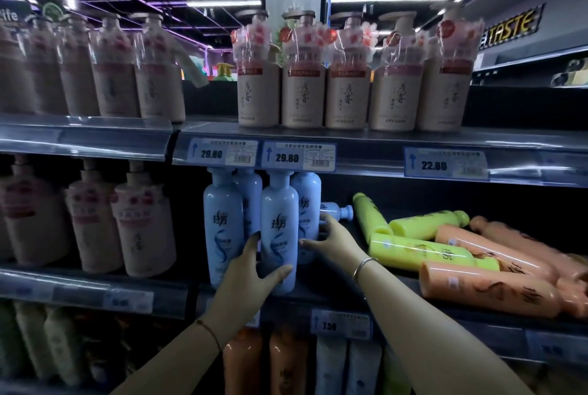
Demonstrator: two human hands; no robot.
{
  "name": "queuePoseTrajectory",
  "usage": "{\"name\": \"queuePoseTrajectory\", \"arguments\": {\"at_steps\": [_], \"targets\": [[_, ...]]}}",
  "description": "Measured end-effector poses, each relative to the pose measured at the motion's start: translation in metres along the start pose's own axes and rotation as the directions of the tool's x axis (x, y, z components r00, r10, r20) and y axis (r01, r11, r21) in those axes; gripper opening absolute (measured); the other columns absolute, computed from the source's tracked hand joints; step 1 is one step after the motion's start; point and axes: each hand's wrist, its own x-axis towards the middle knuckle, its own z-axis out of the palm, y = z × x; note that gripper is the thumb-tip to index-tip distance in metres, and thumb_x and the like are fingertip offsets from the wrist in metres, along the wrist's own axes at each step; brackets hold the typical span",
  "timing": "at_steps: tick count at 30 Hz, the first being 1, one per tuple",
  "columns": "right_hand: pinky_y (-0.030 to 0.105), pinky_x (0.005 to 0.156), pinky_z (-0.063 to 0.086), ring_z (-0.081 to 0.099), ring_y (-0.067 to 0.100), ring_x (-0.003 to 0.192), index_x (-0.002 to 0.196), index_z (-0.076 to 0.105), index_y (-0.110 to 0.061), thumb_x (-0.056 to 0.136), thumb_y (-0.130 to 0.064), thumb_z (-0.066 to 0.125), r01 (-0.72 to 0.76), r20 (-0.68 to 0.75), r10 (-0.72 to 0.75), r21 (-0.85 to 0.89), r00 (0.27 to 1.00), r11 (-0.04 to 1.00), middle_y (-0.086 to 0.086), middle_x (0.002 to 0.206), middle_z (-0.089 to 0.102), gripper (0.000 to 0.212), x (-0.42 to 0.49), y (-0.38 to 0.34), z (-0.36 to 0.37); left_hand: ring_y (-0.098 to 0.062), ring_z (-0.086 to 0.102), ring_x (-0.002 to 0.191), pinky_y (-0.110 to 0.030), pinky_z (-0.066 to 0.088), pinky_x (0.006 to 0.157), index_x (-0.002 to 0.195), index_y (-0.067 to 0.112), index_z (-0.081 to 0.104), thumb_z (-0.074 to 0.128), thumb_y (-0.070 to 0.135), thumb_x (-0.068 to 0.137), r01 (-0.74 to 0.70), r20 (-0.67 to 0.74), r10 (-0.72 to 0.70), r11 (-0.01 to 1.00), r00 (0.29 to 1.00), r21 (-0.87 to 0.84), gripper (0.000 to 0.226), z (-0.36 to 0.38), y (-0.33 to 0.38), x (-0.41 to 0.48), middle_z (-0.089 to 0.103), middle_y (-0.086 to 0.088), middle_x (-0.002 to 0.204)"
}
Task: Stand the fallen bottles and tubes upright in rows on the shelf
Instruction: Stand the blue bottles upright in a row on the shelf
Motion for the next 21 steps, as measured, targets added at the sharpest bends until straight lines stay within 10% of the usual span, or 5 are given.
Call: {"name": "queuePoseTrajectory", "arguments": {"at_steps": [12,21], "targets": [[0.006,0.061,0.048,0.064,-0.003,0.083,0.107,0.058,-0.018,0.076,-0.017,0.079,0.035,0.027,-0.036,0.026,0.999,0.999,-0.015,0.092,0.066,0.037,0.010,0.001,0.023,-0.012,0.061,0.102,-0.023,0.047,0.081,0.124,0.017,0.047,0.074,0.041,0.077,0.071,-0.066,-0.067,0.995,0.996,0.068,0.060,0.000,0.000,-0.003,0.064,0.003,0.111],[0.026,0.086,0.053,0.067,0.009,0.101,0.109,0.058,-0.026,0.076,-0.018,0.078,0.060,0.060,-0.065,0.094,0.996,0.994,-0.003,0.108,0.070,0.040,0.012,0.004,0.034,-0.012,0.059,0.115,-0.033,0.051,0.097,0.133,0.018,0.046,0.073,0.048,0.074,0.063,-0.052,-0.061,0.997,0.997,0.037,0.071,-0.008,-0.003,-0.005,0.063,0.003,0.123]]}}
